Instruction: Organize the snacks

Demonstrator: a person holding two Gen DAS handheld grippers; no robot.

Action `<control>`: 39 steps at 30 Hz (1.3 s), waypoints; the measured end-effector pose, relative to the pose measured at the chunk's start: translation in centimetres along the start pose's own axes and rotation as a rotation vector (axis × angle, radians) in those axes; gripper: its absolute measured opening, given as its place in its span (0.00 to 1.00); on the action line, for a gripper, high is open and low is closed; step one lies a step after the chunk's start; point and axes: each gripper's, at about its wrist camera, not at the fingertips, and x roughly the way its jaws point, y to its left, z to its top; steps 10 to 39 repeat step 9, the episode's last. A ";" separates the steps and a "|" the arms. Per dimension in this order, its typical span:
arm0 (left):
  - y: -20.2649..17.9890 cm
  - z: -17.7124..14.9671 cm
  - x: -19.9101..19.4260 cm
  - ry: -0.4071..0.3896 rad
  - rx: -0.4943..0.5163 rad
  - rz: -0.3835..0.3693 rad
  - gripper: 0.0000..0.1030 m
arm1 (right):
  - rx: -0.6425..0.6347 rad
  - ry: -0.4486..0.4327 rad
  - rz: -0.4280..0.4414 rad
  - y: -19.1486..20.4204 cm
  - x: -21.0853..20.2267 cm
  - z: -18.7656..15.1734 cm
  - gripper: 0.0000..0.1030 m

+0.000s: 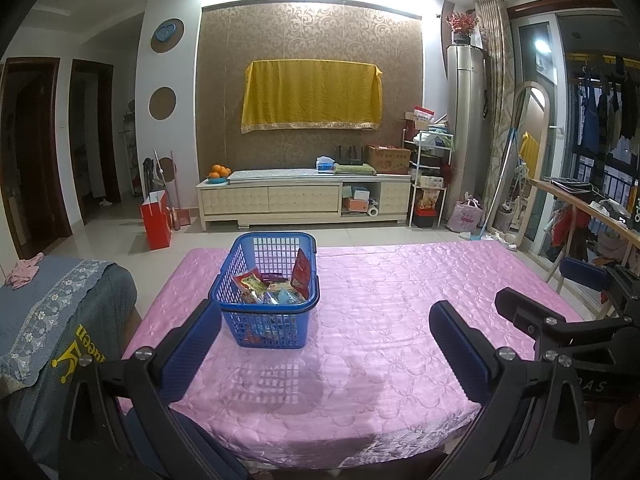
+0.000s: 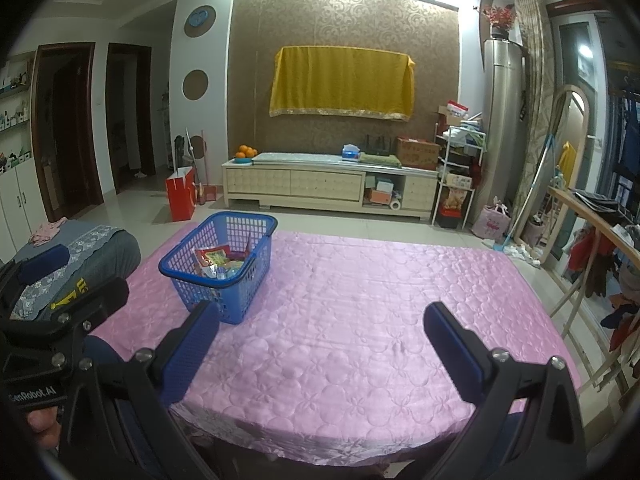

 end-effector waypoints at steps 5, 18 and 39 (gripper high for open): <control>0.0 0.0 0.0 0.000 0.000 0.000 1.00 | 0.001 0.002 0.000 0.1 -0.1 0.0 1.00; 0.0 0.1 -0.1 0.006 -0.005 -0.005 1.00 | 0.001 0.001 0.000 0.1 -0.1 0.0 1.00; 0.0 0.1 -0.1 0.006 -0.005 -0.005 1.00 | 0.001 0.001 0.000 0.1 -0.1 0.0 1.00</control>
